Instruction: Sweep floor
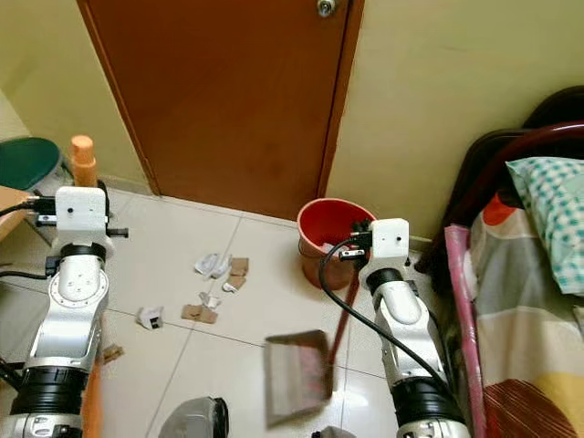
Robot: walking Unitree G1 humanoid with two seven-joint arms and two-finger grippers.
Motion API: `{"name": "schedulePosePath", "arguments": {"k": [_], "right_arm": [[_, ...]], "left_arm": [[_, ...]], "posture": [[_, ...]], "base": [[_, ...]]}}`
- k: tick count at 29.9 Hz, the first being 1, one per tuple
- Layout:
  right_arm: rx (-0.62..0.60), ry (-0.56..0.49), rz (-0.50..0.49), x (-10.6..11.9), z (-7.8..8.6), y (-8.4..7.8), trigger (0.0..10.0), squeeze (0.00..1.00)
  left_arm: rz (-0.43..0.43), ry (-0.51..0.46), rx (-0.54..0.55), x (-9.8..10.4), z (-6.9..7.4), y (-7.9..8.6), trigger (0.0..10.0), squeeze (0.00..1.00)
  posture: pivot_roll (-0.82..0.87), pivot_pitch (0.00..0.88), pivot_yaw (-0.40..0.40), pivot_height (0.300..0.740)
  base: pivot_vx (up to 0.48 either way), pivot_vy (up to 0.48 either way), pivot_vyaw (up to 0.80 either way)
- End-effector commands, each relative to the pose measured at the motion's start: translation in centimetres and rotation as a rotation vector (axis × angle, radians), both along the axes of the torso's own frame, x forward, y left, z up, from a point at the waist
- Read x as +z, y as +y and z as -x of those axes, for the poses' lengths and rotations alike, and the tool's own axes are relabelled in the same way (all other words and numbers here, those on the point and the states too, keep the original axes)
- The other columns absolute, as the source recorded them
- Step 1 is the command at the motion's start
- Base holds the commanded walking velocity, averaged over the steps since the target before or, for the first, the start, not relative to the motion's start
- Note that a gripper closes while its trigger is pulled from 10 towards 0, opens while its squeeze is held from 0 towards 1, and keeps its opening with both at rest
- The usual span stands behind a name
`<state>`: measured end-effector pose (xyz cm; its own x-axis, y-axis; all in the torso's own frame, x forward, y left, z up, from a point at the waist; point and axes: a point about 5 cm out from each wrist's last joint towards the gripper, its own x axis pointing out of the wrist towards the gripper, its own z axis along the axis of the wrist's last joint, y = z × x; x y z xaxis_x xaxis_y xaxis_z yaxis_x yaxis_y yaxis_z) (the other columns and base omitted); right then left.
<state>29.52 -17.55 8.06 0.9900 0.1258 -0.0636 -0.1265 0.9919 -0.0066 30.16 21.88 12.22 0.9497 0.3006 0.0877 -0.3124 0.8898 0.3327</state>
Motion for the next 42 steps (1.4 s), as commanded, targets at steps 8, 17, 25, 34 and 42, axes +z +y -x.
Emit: {"name": "schedulePosePath", "arguments": {"k": [8,17,25,34,42], "right_arm": [[-0.005,0.022,0.049,0.2,1.5,-2.0,10.0,0.0],[0.011,0.029,0.055,0.7,1.3,-1.8,10.0,0.0],[0.009,0.033,0.05,0.7,1.2,-1.5,10.0,0.0],[0.004,0.034,0.039,0.5,1.4,-1.3,10.0,0.0],[0.003,0.038,0.035,0.5,1.5,-1.3,10.0,0.0]], "left_arm": [[-0.062,-0.164,0.032,3.2,-0.6,0.7,10.0,0.0],[-0.029,-0.205,-0.011,4.4,-0.9,0.0,10.0,0.0],[-0.099,-0.271,-0.051,6.1,-1.2,-0.5,10.0,0.0],[-0.181,-0.317,0.06,7.8,-1.5,2.8,10.0,0.0],[-0.158,-0.238,0.132,6.3,-2.0,5.0,10.0,0.0]], "posture": [[-0.04,0.15,-0.11,0.74],[-0.04,0.16,-0.116,0.74],[-0.04,0.153,-0.102,0.74],[-0.04,0.156,-0.094,0.74],[-0.04,0.165,-0.1,0.74]], "base": [[0.0,0.0,0.0],[0.0,0.0,0.0],[0.0,0.0,0.0],[0.0,0.0,0.0],[0.0,0.0,0.0]]}}
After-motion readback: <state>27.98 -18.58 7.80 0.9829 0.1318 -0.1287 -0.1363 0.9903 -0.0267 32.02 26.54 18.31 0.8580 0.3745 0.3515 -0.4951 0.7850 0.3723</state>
